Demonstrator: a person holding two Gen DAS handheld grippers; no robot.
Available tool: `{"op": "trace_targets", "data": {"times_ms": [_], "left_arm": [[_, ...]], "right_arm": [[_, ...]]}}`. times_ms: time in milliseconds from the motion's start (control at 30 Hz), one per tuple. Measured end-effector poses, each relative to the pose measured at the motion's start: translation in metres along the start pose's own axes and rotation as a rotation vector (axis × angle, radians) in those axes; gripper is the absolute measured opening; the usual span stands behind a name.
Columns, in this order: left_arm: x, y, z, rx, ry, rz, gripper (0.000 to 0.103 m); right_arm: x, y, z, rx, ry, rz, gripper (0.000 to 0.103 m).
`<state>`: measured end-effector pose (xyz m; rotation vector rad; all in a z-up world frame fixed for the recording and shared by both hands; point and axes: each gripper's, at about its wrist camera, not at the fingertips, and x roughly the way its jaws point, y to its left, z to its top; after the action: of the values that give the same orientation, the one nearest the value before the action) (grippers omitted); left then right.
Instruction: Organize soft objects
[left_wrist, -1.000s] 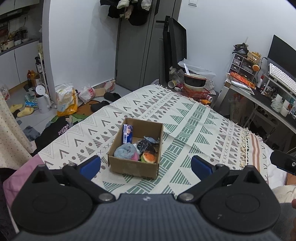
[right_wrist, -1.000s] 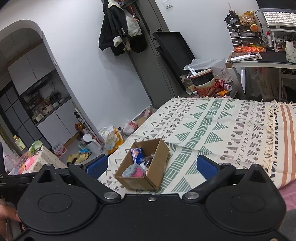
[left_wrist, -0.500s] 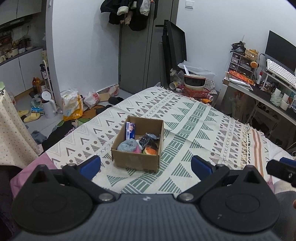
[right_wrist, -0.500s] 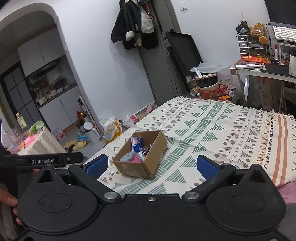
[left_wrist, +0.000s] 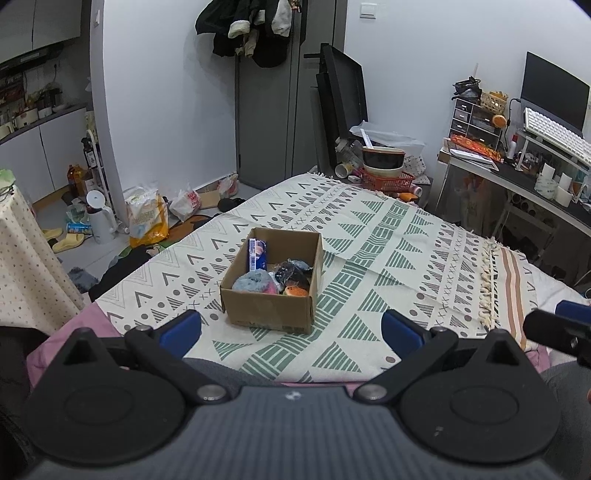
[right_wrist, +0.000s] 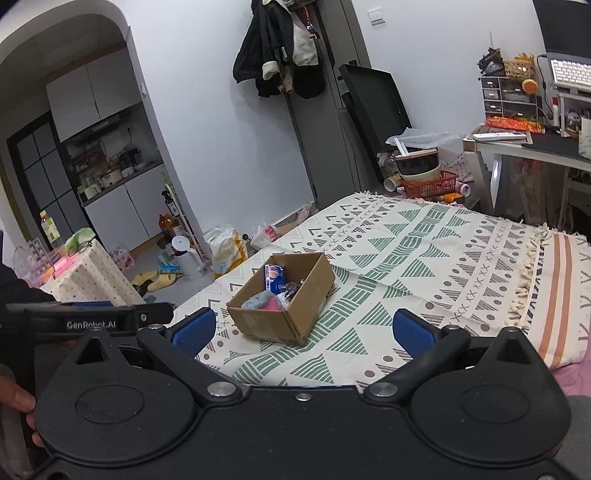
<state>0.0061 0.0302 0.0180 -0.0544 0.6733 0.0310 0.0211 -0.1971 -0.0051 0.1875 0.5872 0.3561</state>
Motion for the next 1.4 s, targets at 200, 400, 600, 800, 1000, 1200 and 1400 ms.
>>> {"op": "trace_targets", "data": {"times_ms": [200,400,600,800,1000,1200,1400], "left_arm": [[-0.001,-0.002,-0.003,0.007,0.002,0.008,0.103],[-0.001,0.000,-0.005,-0.008,0.006,0.011,0.103],[0.001,0.003,-0.004,-0.013,0.009,0.016,0.103],[0.001,0.003,-0.004,-0.018,0.009,0.015,0.103],[0.000,0.005,-0.005,-0.019,0.007,0.017,0.103],[0.000,0.005,-0.005,-0.018,0.008,0.019,0.103],[-0.003,0.009,-0.002,-0.018,0.010,0.017,0.103]], "right_arm": [[-0.001,-0.009,-0.001,0.017,-0.002,-0.006,0.103],[-0.003,-0.013,-0.001,0.026,-0.007,-0.008,0.103],[-0.005,-0.015,-0.001,0.025,-0.009,-0.011,0.103],[-0.006,-0.014,0.000,0.020,-0.006,-0.011,0.103],[-0.008,-0.010,0.000,0.011,-0.010,-0.008,0.103],[-0.007,-0.010,0.000,0.011,-0.005,-0.005,0.103],[-0.008,-0.008,0.001,0.000,-0.005,-0.020,0.103]]}}
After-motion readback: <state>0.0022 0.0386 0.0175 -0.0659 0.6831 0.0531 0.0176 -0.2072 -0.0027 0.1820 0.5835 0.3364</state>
